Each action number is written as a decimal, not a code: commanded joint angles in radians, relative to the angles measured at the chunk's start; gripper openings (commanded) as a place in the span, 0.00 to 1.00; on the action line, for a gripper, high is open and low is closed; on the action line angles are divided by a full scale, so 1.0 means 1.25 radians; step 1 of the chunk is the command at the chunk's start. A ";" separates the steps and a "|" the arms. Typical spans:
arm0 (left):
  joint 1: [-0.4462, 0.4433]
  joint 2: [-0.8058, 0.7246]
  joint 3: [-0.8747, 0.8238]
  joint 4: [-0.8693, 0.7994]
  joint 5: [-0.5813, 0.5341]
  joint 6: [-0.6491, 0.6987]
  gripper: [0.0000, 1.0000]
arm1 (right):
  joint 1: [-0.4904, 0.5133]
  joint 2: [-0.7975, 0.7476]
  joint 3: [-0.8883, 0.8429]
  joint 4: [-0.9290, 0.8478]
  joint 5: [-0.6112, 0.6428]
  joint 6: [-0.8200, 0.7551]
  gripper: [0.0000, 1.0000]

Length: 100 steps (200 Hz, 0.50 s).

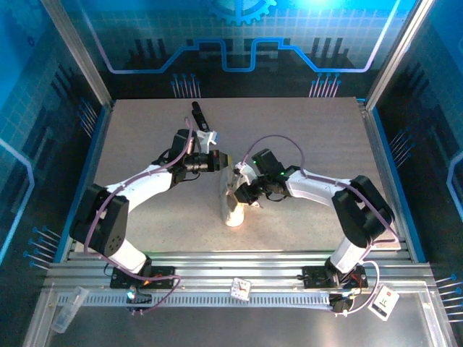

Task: Tie the shoes

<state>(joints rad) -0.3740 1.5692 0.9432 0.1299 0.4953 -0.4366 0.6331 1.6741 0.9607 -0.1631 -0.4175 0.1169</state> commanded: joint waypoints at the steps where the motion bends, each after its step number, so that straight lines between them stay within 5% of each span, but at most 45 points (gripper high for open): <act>1: 0.014 -0.013 0.025 -0.041 0.019 0.045 0.00 | 0.002 -0.008 0.019 -0.004 0.034 0.004 0.24; 28: 0.024 -0.028 0.013 -0.044 0.020 0.045 0.00 | -0.006 -0.039 0.010 -0.032 0.026 -0.040 0.34; 100: 0.029 -0.034 0.005 -0.047 0.021 0.046 0.00 | -0.010 -0.055 0.020 -0.090 0.009 -0.099 0.29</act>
<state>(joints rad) -0.3477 1.5562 0.9474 0.0868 0.4953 -0.4088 0.6270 1.6337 0.9619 -0.2333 -0.3912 0.0315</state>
